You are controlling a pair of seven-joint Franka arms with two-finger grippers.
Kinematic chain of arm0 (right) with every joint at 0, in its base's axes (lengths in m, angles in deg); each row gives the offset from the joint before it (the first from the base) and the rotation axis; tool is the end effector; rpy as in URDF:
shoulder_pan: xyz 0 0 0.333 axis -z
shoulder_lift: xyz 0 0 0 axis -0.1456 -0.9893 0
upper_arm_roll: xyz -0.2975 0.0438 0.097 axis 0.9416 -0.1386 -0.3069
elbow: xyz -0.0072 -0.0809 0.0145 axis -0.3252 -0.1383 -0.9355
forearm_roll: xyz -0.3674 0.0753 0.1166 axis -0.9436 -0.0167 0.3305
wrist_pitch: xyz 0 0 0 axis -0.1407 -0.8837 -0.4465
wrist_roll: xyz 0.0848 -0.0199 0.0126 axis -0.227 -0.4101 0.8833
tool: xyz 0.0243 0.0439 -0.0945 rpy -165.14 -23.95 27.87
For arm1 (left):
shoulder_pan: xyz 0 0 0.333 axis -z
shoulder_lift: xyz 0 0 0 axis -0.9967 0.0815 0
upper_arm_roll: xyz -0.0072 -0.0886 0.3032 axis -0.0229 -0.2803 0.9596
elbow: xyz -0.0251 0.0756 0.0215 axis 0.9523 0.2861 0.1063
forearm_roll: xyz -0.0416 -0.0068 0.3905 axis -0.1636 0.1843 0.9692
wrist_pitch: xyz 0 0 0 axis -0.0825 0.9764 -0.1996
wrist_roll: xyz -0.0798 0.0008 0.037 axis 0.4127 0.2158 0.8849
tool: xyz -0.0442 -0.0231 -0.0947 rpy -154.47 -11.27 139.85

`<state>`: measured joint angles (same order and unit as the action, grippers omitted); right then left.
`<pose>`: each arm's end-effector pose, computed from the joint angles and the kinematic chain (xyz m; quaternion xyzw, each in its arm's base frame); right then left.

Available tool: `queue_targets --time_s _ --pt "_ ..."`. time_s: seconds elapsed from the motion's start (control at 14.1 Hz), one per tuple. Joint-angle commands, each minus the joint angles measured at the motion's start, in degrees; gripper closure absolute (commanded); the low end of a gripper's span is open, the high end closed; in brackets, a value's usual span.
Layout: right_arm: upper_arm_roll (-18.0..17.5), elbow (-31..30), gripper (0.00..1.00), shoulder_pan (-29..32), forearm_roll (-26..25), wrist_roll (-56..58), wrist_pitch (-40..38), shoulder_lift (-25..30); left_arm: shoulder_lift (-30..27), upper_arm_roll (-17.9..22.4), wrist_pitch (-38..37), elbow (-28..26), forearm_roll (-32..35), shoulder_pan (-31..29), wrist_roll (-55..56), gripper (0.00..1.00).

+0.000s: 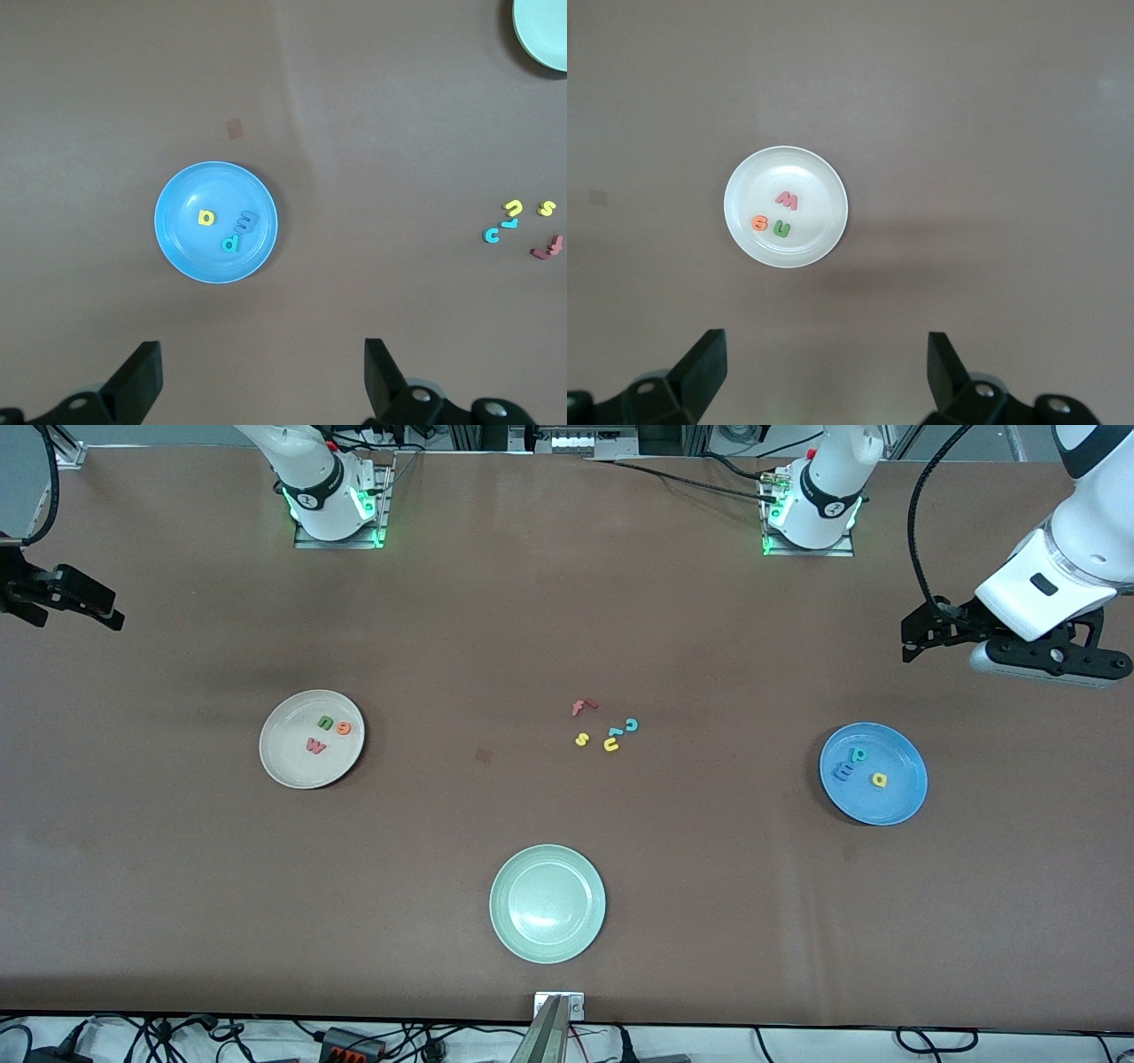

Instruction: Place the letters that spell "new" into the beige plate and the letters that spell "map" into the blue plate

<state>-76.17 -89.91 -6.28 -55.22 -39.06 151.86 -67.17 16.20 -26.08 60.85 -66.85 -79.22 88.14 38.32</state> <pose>0.5269 -0.0520 0.6018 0.9998 -0.0178 -0.0114 0.0060 0.5555 -0.0643 0.5920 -0.9974 0.0716 0.0003 0.0039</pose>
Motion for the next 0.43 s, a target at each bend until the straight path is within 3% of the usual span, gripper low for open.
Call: queue_targets --time_s 0.0,0.35 --pt "-0.76 -1.19 0.0 0.8 -0.77 0.58 0.09 1.19 0.75 0.09 -1.51 1.78 -1.22 0.26 0.26 0.0" --pt "-0.67 -1.1 0.0 0.8 -0.77 0.66 0.18 1.19 0.75 0.09 -1.68 1.78 -1.22 0.26 0.26 0.0"
